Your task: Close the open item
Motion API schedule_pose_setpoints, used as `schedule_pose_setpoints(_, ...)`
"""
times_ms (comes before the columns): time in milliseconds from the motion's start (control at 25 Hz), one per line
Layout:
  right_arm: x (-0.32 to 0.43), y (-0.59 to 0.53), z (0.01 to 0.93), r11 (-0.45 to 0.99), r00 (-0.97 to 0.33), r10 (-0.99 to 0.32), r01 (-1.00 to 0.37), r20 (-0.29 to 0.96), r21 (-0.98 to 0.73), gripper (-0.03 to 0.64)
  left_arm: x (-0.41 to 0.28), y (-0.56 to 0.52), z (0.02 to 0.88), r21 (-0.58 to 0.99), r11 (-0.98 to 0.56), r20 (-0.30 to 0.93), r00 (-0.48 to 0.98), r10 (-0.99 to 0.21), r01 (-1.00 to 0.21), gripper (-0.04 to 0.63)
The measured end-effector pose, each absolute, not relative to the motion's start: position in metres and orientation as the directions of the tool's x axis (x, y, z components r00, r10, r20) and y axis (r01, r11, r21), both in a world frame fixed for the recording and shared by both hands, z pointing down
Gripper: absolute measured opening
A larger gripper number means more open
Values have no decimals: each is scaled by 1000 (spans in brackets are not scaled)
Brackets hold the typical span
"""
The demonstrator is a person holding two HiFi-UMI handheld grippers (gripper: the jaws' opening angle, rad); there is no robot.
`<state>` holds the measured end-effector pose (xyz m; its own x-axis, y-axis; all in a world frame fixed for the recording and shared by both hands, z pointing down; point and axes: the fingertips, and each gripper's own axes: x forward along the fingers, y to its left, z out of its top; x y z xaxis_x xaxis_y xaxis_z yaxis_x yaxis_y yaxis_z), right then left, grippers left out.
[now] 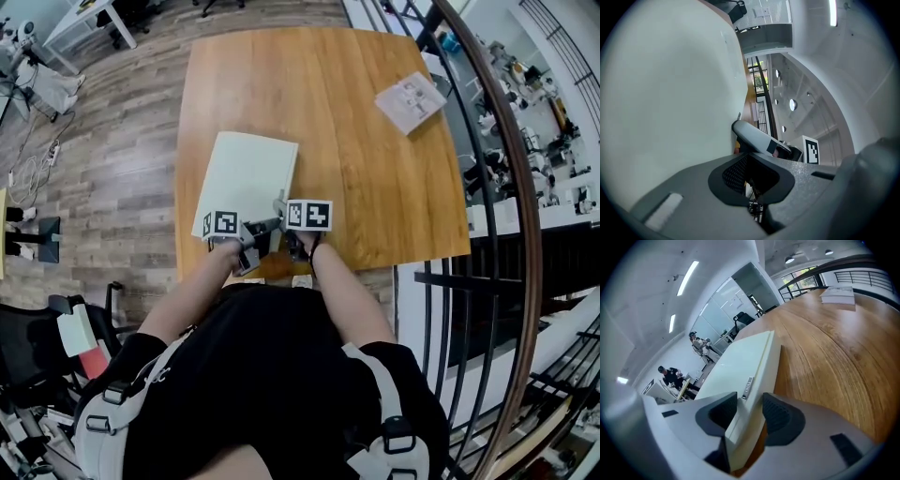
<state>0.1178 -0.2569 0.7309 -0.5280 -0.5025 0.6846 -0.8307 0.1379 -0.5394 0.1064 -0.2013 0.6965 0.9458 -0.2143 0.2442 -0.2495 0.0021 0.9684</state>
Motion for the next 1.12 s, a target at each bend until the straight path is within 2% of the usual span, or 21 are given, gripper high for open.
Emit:
schedule_pose_setpoints(200,125,-254,730,151,-564,-510,-802,650,-577,129,95,-193,684,978,-14,199,955,-219,-207,0)
schedule_pose_setpoints(400,126,-255,729,164,-559,-515,-809,650,-565,100,61,-212,653,968,-124,164,926,-339,-217,0)
schedule_pose_setpoints(520,127,-252,730,152,-583,-495,-788,644,-596,93,44,-228,631,882,-314,214,891,-400,-352,0)
schedule_pose_setpoints(600,134,-251,725,134,-568,-507,-795,648,-592,114,33,-239,616,751,-462,258,854,-452,-472,0)
schedule_pose_setpoints(680,148,-256,704,147,-496,-587,-843,640,-518,55,21,-249,602,589,-568,285,806,-519,-574,0)
schedule_pose_setpoints(800,159,-269,641,229,-439,-731,-879,522,-419,55,-2,-264,576,329,-624,274,704,-656,-709,0)
schedule_pose_setpoints(840,161,-272,615,256,-423,-778,-889,465,-380,46,-7,-266,566,260,-622,254,674,-694,-739,0)
schedule_pose_setpoints(880,164,-275,588,277,-402,-822,-901,403,-333,9,-11,-267,555,207,-617,229,651,-724,-759,0)
schedule_pose_setpoints(1120,187,-267,465,262,-267,-960,-963,86,-69,3,-10,-263,485,7,-596,92,594,-799,-803,0)
